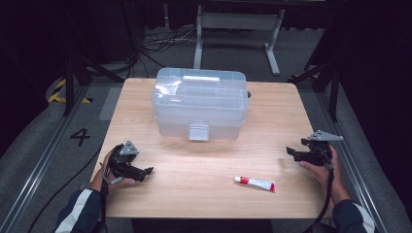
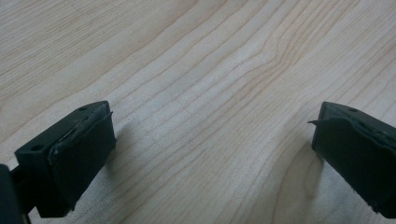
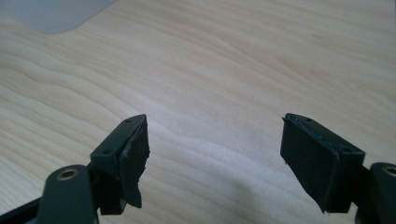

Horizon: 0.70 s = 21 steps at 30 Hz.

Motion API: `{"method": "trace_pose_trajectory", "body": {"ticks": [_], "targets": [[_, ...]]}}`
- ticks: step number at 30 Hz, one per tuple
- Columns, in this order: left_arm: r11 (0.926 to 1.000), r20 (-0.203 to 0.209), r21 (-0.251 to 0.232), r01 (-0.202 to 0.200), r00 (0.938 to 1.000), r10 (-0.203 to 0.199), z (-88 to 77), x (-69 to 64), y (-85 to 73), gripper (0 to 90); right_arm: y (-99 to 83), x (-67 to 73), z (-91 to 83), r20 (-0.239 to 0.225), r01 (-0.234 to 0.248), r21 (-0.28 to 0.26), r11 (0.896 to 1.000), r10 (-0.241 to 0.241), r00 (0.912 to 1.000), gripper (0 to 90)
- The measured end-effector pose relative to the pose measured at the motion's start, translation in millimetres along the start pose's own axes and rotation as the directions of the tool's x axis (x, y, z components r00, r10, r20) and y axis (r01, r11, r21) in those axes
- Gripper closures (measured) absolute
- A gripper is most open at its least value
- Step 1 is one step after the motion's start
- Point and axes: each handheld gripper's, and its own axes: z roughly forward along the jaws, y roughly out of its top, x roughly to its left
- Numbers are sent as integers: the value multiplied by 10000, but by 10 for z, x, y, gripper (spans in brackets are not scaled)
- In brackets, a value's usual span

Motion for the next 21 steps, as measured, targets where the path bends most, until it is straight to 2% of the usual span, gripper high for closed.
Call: {"method": "trace_pose_trajectory", "body": {"ticks": [2,11,21], "targets": [[10000,9,-3,-15,10000,15,1,2,1,0,73,-12,-32,-53,-1,-217,9998,0,10000,262],[10000,25,4,-28,10000,28,5,0,7,0,429,25,-104,-30,523,-582,9969,-526,9986,288],[10000,19,3,-19,10000,19,5,-1,7,0,695,130,-90,-269,1092,-902,9899,-1120,9933,288]]}}
